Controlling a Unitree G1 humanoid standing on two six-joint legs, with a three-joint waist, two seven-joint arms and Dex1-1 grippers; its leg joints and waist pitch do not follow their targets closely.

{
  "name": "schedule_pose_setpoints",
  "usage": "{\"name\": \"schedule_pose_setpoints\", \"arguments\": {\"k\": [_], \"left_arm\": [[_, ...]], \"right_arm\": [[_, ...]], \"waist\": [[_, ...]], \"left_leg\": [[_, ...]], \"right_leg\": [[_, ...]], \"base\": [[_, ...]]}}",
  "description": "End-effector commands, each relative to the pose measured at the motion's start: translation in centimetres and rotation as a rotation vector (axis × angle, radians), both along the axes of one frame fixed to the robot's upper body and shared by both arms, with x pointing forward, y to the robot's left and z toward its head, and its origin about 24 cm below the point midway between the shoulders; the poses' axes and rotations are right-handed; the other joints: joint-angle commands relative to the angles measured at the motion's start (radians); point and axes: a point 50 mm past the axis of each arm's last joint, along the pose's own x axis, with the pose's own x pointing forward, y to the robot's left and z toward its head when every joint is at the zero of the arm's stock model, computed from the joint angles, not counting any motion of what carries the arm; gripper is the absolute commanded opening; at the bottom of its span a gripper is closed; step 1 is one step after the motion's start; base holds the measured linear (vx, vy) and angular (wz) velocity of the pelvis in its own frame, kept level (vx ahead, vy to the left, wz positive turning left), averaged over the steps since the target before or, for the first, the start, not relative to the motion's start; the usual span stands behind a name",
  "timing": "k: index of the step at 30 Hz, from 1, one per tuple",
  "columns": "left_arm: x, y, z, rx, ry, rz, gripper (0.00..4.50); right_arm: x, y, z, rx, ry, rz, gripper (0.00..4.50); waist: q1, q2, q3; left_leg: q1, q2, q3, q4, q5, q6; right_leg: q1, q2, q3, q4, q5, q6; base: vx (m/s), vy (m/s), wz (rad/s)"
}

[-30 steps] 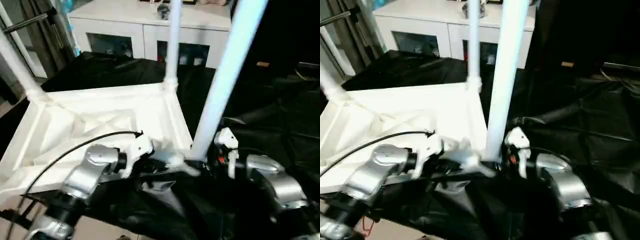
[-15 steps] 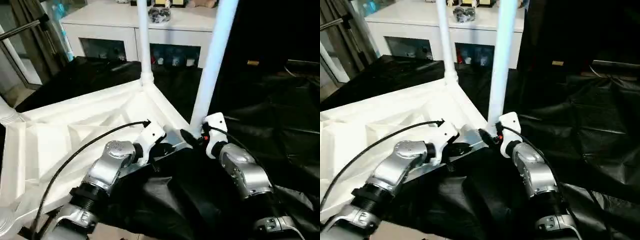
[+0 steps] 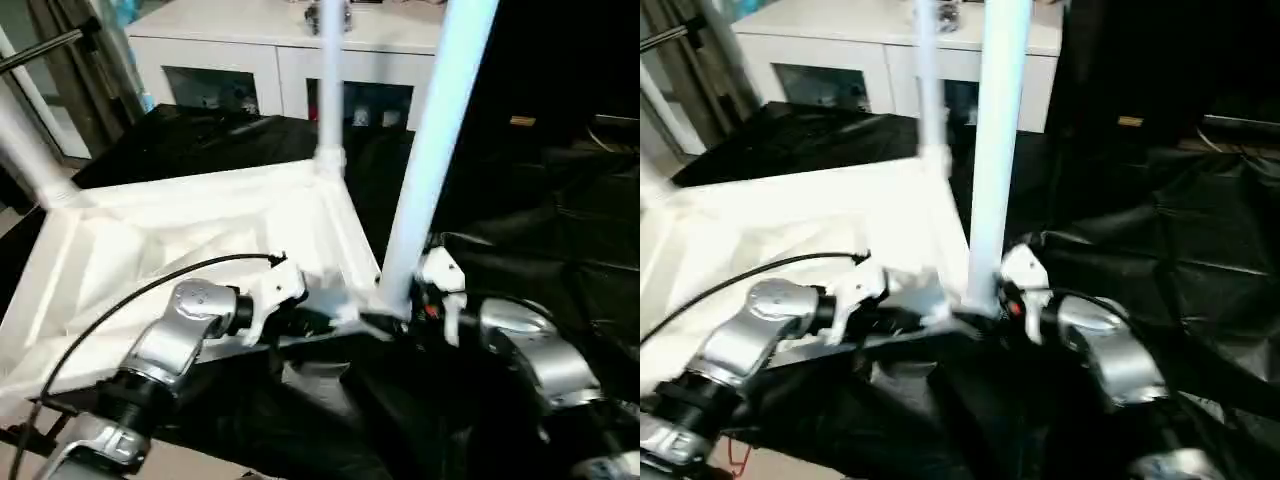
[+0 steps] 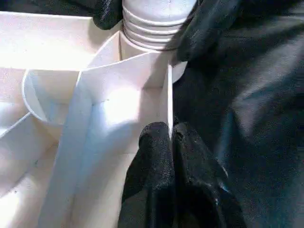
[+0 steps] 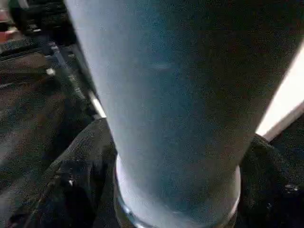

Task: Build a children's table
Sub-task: Rotate leg to tighten

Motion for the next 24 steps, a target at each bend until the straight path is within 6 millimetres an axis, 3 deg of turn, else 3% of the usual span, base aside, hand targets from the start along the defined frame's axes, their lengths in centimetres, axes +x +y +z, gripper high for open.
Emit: {"name": "schedule_pose_setpoints", "arguments": {"k": [1, 3, 8, 14, 20, 22, 23, 24], "left_arm": [[-0.2, -0.5, 0.4, -0.011, -0.021, -0.061, 0.0], [-0.2, -0.3, 0.5, -0.008, -0.022, -0.065, 0.0], [-0.2, -0.1, 0.6, -0.014, -0.021, -0.061, 0.0], [0.1, -0.3, 0.1, -0.011, -0.028, 0.009, 0.0], [2.1, -1.7, 0.0, 0.004, -0.08, 0.239, 0.0], [2.3, -1.9, 0.0, 0.004, -0.084, 0.269, 0.0], [2.7, -3.0, 0.2, -0.02, -0.088, 0.317, 0.0], [2.9, -3.5, 0.2, -0.021, -0.102, 0.344, 0.0]], "right_arm": [[-0.6, 0.8, 0.0, 0.011, 0.037, 0.098, 3.59], [-0.8, 0.7, 0.1, 0.012, 0.055, 0.123, 3.43], [-0.8, 1.0, 0.1, 0.027, 0.071, 0.13, 2.91], [-0.7, 1.2, -0.3, 0.038, 0.073, 0.072, 2.76], [1.5, 1.7, -2.1, -0.002, 0.054, -0.319, 2.75], [1.6, 1.9, -2.4, -0.004, 0.055, -0.359, 2.74], [1.9, 2.6, -2.9, -0.006, 0.072, -0.453, 2.74], [2.1, 3.2, -3.2, -0.01, 0.074, -0.497, 2.74]], "waist": [[0.002, -0.011, -0.051], [0.001, -0.02, -0.048], [0.002, -0.019, -0.05], [0.001, -0.014, -0.05], [-0.012, -0.013, -0.046], [-0.015, -0.013, -0.046], [-0.016, -0.02, -0.045], [-0.017, -0.019, -0.045]], "left_leg": [[0.013, 0.035, -0.011, -0.067, -0.198, 0.075], [0.012, 0.034, -0.01, -0.068, -0.208, 0.063], [0.012, 0.034, -0.01, -0.067, -0.175, 0.055], [0.01, 0.034, -0.011, -0.067, -0.17, 0.055], [0.017, 0.028, -0.013, -0.074, -0.24, 0.002], [0.014, 0.028, -0.016, -0.076, -0.243, -0.005], [0.015, 0.029, -0.016, -0.076, -0.245, -0.004], [0.016, 0.029, -0.014, -0.076, -0.242, -0.004]], "right_leg": [[0.049, -0.047, 0.039, -0.069, -0.127, -0.254], [0.049, -0.048, 0.041, -0.073, -0.179, -0.24], [0.047, -0.048, 0.042, -0.069, -0.152, -0.235], [0.048, -0.047, 0.041, -0.068, -0.125, -0.245], [0.042, -0.048, 0.041, -0.083, -0.261, -0.209], [0.045, -0.049, 0.04, -0.085, -0.29, -0.191], [0.043, -0.049, 0.041, -0.088, -0.293, -0.184], [0.04, -0.048, 0.042, -0.089, -0.29, -0.185]], "base": [[0.0, 0.0, 0.0], [0.0, 0.0, 0.0], [0.0, 0.0, 0.0], [0.0, 0.0, 0.0], [0.0, 0.0, 0.0], [0.0, 0.0, 0.0], [0.0, 0.0, 0.0], [0.0, 0.0, 0.0]]}}
